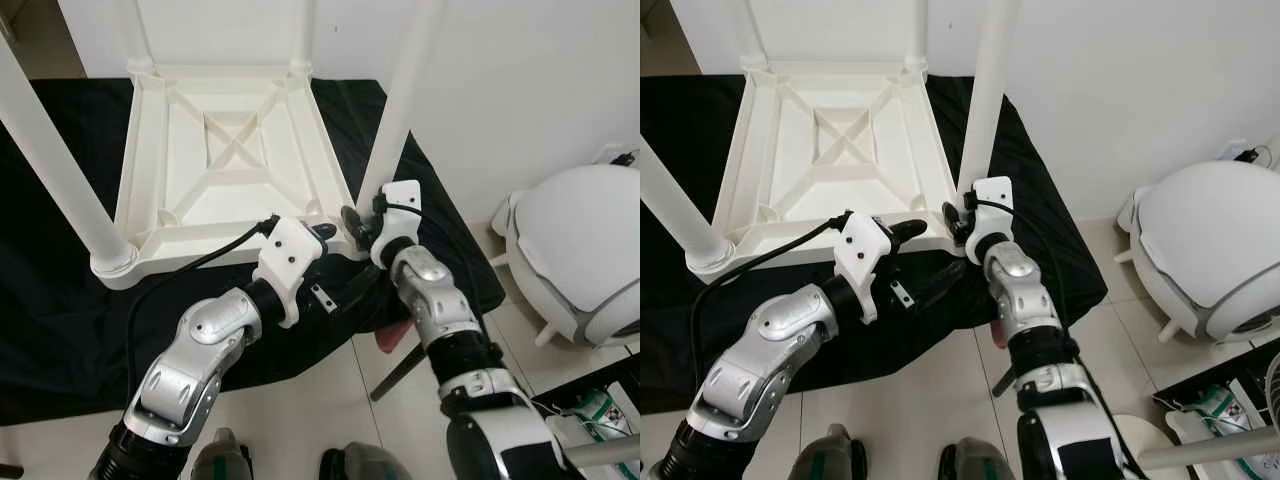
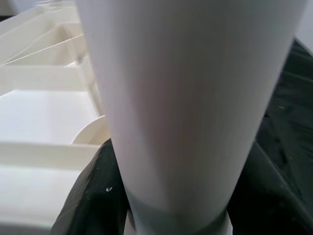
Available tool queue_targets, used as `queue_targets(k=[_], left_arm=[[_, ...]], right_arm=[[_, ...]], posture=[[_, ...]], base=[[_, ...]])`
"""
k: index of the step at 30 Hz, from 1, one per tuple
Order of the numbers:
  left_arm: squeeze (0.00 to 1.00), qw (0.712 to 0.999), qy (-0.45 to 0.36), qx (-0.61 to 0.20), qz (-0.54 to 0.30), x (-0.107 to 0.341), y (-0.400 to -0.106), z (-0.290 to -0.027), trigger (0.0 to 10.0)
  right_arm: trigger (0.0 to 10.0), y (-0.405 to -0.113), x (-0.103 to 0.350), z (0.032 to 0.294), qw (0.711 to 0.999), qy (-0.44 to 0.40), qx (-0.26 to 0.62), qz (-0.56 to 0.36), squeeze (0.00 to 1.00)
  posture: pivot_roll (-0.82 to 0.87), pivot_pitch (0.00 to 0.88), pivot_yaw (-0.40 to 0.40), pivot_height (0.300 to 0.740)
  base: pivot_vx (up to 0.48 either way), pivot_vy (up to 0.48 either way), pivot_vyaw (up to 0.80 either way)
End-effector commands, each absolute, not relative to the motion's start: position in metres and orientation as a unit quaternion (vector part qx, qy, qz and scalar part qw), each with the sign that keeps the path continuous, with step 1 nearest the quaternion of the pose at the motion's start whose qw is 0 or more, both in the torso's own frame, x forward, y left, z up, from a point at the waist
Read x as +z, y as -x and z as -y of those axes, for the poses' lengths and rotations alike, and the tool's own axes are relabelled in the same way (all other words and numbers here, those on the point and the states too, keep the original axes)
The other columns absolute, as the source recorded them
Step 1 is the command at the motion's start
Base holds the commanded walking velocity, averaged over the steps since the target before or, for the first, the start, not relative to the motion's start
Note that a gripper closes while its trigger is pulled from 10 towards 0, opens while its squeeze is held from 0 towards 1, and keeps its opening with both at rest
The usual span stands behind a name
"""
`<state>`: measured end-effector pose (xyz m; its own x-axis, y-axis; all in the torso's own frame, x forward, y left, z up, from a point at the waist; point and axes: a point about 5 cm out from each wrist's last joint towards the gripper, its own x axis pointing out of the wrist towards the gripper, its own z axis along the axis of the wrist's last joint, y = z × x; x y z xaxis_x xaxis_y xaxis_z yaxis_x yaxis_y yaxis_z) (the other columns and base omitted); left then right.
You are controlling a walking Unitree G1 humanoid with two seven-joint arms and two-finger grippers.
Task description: Building children table
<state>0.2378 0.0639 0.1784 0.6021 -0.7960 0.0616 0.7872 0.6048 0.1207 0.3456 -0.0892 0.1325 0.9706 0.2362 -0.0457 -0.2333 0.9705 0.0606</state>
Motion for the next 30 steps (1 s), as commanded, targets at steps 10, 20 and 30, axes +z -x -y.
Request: queue_targets(k=[10, 20, 30], left_arm=[[0.0, 0.891, -0.037, -0.449, 0.056, 0.178, -0.237, -0.058, 10.0], [0.0, 0.893, -0.039, -0.445, 0.057, 0.178, -0.237, -0.059, 10.0], [0.0, 0.894, -0.041, -0.443, 0.053, 0.176, -0.235, -0.061, 10.0]], right_arm=[[10.0, -0.337, 0.139, 0.081, 0.998, -0.019, 0.05, -0.037, 0.0], [10.0, -0.333, 0.147, 0.096, 0.993, -0.053, 0.104, 0.0, 1.0], [10.0, -0.316, 0.139, 0.136, 0.968, 0.011, 0.252, -0.006, 0.0]], posture=[[0.01, 0.017, -0.067, 0.74], [0.03, 0.004, -0.08, 0.74], [0.03, 0.0, -0.08, 0.74]], base=[[0.0, 0.0, 0.0], [0.0, 0.0, 0.0], [0.0, 0.0, 0.0]])
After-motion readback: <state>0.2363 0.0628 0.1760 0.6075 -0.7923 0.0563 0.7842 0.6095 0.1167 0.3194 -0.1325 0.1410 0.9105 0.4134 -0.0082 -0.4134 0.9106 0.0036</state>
